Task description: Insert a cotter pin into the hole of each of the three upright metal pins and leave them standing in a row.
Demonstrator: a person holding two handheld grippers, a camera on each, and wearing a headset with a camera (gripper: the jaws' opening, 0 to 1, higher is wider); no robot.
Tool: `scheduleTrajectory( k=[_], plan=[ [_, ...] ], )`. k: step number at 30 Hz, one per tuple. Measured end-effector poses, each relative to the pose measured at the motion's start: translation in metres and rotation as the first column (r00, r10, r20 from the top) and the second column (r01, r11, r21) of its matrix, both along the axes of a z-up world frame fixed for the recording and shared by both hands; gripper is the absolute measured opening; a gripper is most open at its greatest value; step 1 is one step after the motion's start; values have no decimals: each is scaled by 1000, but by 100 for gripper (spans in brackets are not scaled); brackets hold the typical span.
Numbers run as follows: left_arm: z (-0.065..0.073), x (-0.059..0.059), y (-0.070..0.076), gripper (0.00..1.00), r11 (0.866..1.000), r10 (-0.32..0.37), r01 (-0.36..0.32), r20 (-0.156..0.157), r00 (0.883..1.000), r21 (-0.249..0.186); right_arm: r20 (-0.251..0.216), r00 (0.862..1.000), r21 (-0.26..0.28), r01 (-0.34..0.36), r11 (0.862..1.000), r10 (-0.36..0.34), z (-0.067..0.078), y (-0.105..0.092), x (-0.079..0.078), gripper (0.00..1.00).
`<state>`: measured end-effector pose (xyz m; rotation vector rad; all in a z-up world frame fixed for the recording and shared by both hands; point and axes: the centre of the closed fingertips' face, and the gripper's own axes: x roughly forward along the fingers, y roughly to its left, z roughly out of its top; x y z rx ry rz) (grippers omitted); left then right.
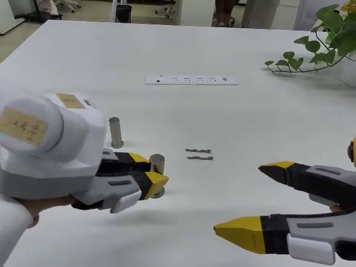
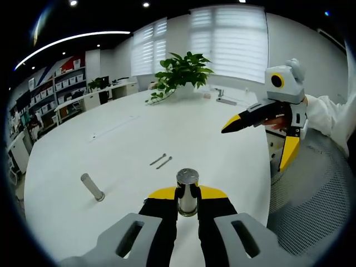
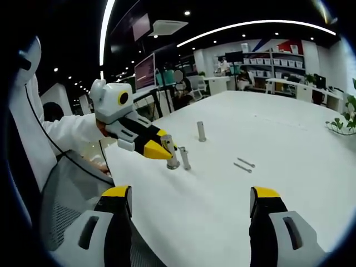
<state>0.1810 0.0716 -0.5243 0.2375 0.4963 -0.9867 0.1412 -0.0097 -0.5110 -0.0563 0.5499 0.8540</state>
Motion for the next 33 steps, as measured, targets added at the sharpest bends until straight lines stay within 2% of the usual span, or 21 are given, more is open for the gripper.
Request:
scheduleTrajectory(
  k=[5,7,9,11,15,22,28,33],
  plan=[
    [-11,1,-7,9,1000,17,-17,-17,1000,6,-6,1000,0,0,1000,0,-1,-1,0,85],
    [-16,1,-8,9,1000,29,-29,-39,999,3,-8,1000,-2,3,1000,-3,-2,-2,0,85],
    [-20,0,-9,9,999,29,-28,-45,999,14,-9,1000,-1,3,1000,-3,-2,-2,1,85],
    [-25,-2,-10,9,999,34,-32,-69,997,17,-7,1000,-1,3,1000,-3,-2,-2,1,85],
    [-34,-6,-14,9,999,29,-26,-76,997,33,-8,1000,-2,-2,1000,2,-2,-2,2,85],
    [-44,-9,-19,9,999,27,-22,-110,994,47,-11,1000,-2,-11,1000,11,-3,-1,0,85],
    [-48,-9,-21,9,998,38,-32,-113,993,56,-15,1000,6,-13,1000,13,-4,-2,-2,84],
    [-52,-8,-19,9,996,37,-29,-102,994,83,-14,1000,8,-8,1000,8,-3,-3,-1,84]
  ],
)
